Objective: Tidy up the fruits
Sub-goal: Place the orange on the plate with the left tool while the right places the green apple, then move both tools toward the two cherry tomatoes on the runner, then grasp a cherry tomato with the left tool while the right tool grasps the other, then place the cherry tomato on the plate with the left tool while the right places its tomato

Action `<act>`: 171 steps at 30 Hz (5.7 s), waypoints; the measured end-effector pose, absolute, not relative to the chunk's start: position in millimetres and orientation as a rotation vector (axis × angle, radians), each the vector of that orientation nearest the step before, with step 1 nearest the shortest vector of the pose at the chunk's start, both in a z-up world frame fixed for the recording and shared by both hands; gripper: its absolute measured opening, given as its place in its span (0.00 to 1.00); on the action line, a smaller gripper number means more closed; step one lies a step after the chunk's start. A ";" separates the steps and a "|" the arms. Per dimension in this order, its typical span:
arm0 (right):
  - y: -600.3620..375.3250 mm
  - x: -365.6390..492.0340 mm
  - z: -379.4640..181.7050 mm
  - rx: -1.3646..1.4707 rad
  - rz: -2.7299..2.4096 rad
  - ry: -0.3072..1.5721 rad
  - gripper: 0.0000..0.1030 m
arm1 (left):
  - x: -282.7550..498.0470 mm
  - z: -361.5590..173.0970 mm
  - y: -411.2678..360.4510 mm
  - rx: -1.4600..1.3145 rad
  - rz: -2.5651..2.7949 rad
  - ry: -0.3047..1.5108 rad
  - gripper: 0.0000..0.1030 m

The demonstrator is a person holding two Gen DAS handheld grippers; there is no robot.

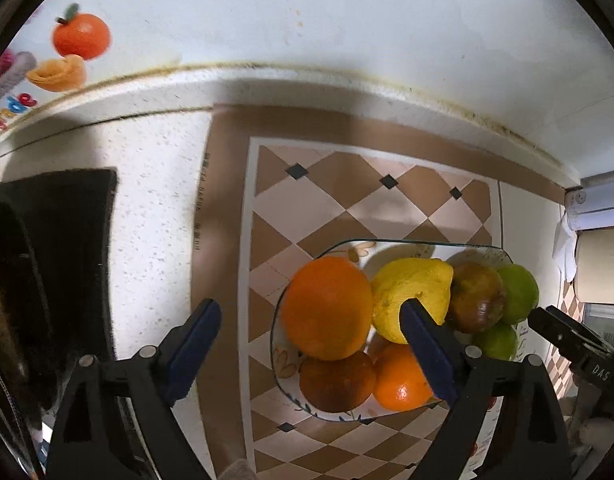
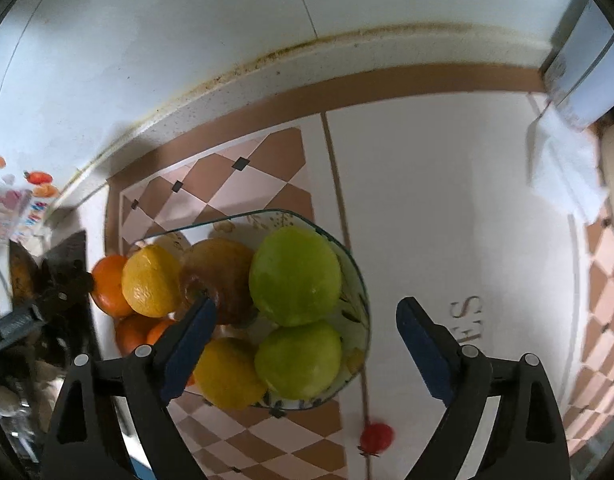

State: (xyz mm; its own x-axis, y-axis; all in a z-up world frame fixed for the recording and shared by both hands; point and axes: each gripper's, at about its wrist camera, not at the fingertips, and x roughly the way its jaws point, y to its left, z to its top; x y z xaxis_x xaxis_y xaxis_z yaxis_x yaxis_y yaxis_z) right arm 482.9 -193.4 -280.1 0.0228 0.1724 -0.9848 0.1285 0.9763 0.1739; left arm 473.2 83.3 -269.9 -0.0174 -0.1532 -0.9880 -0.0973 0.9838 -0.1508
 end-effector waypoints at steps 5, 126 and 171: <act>-177.9 461.4 -258.9 0.125 0.012 1.512 0.91 | 455.3 -249.5 84.6 -0.169 -0.022 1.546 0.89; -332.0 285.0 -249.2 0.465 0.014 1.412 0.34 | 346.7 -275.0 -125.3 -0.032 -0.312 1.579 0.24; -274.4 295.3 -285.4 0.544 0.142 1.475 0.34 | 281.8 -314.0 -60.8 -0.109 -0.251 1.729 0.27</act>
State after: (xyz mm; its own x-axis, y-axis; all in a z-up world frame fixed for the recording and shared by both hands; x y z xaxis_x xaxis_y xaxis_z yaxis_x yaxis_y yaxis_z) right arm 295.3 -274.4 -285.4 0.1124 0.4143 -0.9032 0.2349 0.8721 0.4293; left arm 281.8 -60.8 -314.0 -0.1741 -0.2140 -0.9612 0.0686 0.9711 -0.2286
